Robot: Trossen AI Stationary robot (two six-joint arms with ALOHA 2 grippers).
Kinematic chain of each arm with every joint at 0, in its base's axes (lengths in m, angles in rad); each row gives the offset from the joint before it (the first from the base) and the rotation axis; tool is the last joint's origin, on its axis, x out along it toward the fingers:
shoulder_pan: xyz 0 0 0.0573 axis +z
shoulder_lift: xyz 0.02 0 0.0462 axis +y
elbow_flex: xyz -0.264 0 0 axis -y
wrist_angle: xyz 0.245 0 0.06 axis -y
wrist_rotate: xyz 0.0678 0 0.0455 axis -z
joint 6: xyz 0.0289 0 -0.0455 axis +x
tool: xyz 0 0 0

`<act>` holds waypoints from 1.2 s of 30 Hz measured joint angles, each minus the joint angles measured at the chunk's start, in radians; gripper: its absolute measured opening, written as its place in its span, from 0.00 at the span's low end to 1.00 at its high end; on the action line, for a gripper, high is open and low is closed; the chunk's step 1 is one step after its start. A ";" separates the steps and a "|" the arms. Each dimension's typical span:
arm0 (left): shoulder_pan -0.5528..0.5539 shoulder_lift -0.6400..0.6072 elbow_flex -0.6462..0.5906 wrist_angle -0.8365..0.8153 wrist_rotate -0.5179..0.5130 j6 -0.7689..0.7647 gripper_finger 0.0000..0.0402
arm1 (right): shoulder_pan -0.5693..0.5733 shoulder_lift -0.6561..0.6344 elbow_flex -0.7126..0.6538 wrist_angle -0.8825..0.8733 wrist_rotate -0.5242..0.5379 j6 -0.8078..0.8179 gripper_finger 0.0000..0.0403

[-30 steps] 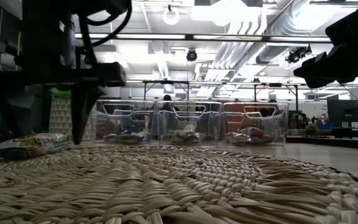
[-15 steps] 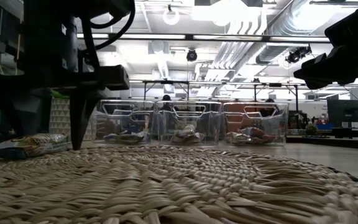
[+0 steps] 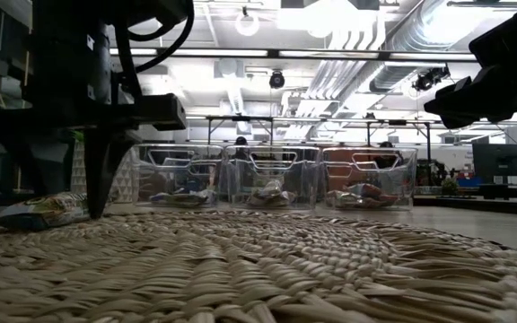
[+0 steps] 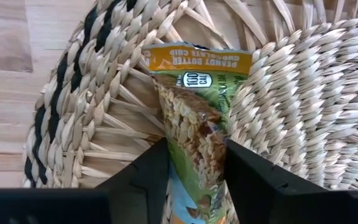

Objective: Pick and place Granola Bars by type
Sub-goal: Put the yellow granola bar into the middle transparent bin

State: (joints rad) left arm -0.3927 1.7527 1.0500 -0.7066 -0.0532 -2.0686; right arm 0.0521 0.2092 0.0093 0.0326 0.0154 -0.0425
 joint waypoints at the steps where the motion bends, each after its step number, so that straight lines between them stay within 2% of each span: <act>1: 0.000 0.000 0.000 0.001 0.000 0.000 0.34 | 0.000 0.000 0.000 0.000 0.000 0.000 0.00; 15: 0.000 0.001 0.014 -0.007 0.004 0.025 0.21 | 0.000 0.000 0.000 0.001 0.000 0.000 0.00; 26: 0.000 -0.013 0.083 -0.083 -0.017 0.084 0.18 | 0.000 0.000 0.000 0.001 0.000 0.000 0.00; 31: 0.000 -0.042 0.141 -0.100 -0.086 0.197 0.18 | 0.000 0.001 0.000 0.002 0.001 0.000 0.00; 36: -0.001 -0.068 0.224 -0.060 -0.179 0.441 0.18 | 0.000 0.006 0.000 0.001 0.000 0.000 0.00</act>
State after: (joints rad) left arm -0.3935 1.6843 1.2742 -0.7665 -0.2323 -1.6274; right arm 0.0525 0.2150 0.0093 0.0333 0.0153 -0.0425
